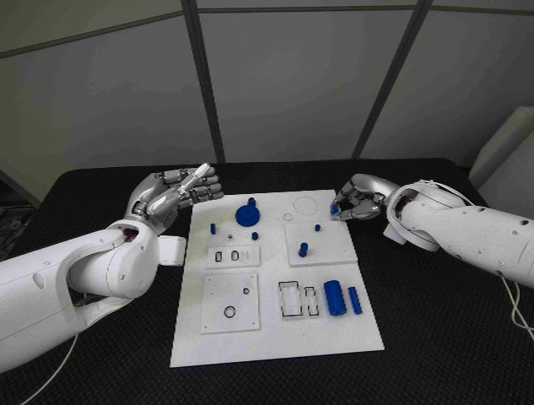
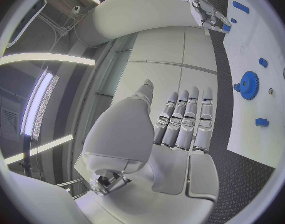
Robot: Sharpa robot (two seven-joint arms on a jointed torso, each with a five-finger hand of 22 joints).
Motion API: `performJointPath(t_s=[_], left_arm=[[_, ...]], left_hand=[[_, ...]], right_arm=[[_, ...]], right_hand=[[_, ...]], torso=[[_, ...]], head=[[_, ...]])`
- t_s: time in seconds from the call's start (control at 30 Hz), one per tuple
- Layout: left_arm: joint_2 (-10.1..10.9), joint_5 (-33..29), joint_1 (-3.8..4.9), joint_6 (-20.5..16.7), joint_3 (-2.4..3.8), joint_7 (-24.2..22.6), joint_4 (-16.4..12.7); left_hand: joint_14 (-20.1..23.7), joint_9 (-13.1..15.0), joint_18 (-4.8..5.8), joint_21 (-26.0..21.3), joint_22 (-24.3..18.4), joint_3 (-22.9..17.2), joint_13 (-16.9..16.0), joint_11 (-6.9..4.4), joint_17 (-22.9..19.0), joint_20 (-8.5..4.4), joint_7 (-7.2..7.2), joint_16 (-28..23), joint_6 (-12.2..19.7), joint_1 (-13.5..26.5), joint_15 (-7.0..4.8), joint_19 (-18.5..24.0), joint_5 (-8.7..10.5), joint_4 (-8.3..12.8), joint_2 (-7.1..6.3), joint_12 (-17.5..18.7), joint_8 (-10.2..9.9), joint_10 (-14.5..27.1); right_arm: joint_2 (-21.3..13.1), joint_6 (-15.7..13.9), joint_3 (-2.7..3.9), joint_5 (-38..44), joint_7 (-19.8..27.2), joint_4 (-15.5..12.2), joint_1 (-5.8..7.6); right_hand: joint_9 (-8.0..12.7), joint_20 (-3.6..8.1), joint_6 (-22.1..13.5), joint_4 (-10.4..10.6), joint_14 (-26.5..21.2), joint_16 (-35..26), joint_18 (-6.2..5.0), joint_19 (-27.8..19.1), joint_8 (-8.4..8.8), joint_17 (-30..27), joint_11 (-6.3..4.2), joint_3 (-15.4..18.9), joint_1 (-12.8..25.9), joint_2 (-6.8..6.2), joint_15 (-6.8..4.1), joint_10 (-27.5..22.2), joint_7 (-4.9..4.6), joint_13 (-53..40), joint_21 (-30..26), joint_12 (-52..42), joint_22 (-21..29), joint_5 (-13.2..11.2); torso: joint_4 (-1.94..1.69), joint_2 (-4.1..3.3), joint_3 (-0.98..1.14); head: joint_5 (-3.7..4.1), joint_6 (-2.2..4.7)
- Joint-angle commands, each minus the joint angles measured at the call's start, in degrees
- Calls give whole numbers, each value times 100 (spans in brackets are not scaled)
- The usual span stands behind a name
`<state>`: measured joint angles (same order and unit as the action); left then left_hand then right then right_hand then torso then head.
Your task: Assemble the parts on the task board
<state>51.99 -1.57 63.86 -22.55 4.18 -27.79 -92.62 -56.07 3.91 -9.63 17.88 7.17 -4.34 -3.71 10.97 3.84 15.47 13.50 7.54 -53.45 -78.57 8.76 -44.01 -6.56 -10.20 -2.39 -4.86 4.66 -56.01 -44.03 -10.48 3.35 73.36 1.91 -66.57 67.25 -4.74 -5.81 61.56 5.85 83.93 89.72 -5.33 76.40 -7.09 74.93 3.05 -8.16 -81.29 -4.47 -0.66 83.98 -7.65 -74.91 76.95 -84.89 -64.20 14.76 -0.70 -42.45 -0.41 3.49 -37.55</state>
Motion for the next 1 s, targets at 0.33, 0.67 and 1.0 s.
performJointPath(t_s=[0.33, 0.67, 1.0], left_arm=[[-6, 54, 6, 79, 5, 1, 3], [20, 54, 6, 82, 5, 15, 6], [0, 54, 7, 89, 4, 27, 85]], left_hand=[[-42, -6, -93, 27, -5, 1, 3, -12, 5, -5, -12, -28, -35, 2, 12, -34, 23, 31, 42, 39, -35, -36], [-41, -6, -92, 28, -7, 1, 3, -11, 4, -6, -11, -31, -34, 3, 12, -35, 23, 33, 44, 42, -38, -34], [-41, -7, -92, 28, -8, 1, 4, -10, 3, -6, -11, -35, -33, 4, 13, -36, 23, 37, 46, 45, -42, -33]], right_arm=[[5, -562, 1, 181, 29, -87, 6], [-149, -1059, 5, 81, -428, -876, 10], [215, -1156, 9, 441, -1086, -1732, 15]], right_hand=[[-81, 193, 419, -155, 607, 28, 40, 69, -262, 1507, -197, -249, -154, 249, -197, 227, 220, -988, 78, -65, -98, -369], [-67, 218, 378, -120, 607, 28, 47, 81, -258, 1507, -201, -242, 7, 213, -206, 225, 216, -980, 86, -52, -113, -281], [-69, 220, 392, -104, 607, 28, 47, 84, -270, 1507, -209, -253, 39, 237, -208, 222, 229, -975, 88, -47, -118, -304]], torso=[[2, -1, 5], [8, 19, -6], [-15, 39, -17]], head=[[9, -6], [-20, -4], [-190, -39]])
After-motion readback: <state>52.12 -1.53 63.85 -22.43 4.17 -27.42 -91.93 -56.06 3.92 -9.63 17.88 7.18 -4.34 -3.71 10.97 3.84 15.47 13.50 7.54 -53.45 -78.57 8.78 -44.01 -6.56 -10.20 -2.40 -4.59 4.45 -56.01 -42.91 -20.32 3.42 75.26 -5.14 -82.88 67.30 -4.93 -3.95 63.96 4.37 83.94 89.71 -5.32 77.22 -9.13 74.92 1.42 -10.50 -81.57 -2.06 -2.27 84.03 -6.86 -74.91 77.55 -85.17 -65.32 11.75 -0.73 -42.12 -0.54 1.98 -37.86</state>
